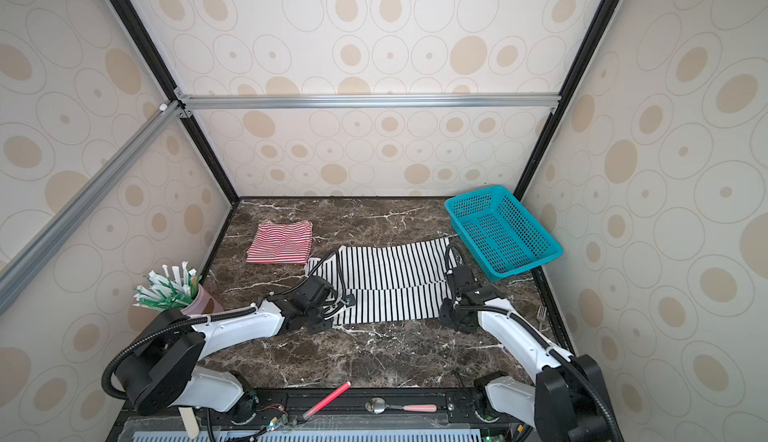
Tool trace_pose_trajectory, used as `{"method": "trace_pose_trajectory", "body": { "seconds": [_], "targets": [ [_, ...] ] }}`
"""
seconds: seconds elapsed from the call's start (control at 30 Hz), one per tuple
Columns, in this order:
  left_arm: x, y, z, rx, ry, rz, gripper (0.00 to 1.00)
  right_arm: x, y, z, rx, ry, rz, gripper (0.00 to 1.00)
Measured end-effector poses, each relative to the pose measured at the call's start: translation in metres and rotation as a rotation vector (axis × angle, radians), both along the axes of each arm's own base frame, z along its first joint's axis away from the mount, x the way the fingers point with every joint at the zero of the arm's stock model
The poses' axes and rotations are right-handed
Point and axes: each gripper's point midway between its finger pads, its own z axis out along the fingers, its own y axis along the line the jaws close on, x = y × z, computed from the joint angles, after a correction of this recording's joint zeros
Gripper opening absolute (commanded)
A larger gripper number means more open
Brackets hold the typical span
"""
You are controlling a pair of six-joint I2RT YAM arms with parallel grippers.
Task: Fold and stack the tank tops
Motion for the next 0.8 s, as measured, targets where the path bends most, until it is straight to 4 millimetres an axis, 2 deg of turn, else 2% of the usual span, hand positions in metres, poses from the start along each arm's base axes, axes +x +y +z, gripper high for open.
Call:
{"method": "trace_pose_trajectory", "body": {
  "seconds": [0.13, 0.2, 0.4, 0.6, 0.8],
  "targets": [
    [-0.003, -0.002, 0.006, -0.012, 0.003, -0.007, 0.33, 0.002, -0.016, 0.008, -0.030, -0.033, -0.073, 0.50],
    [-0.004, -0.003, 0.008, -0.016, 0.004, -0.010, 0.33, 0.006, -0.030, 0.008, -0.045, -0.030, -0.133, 0.51],
    [-0.010, -0.008, 0.012, -0.034, 0.007, -0.019, 0.34, 0.018, -0.056, -0.003, -0.052, 0.003, -0.256, 0.49],
    [-0.009, -0.012, 0.028, -0.078, -0.028, -0.011, 0.34, 0.031, -0.061, -0.023, -0.011, 0.042, -0.304, 0.46],
    [-0.010, -0.012, 0.037, -0.095, -0.045, -0.006, 0.33, 0.042, -0.060, -0.029, -0.008, 0.039, -0.302, 0.43]
  ]
}}
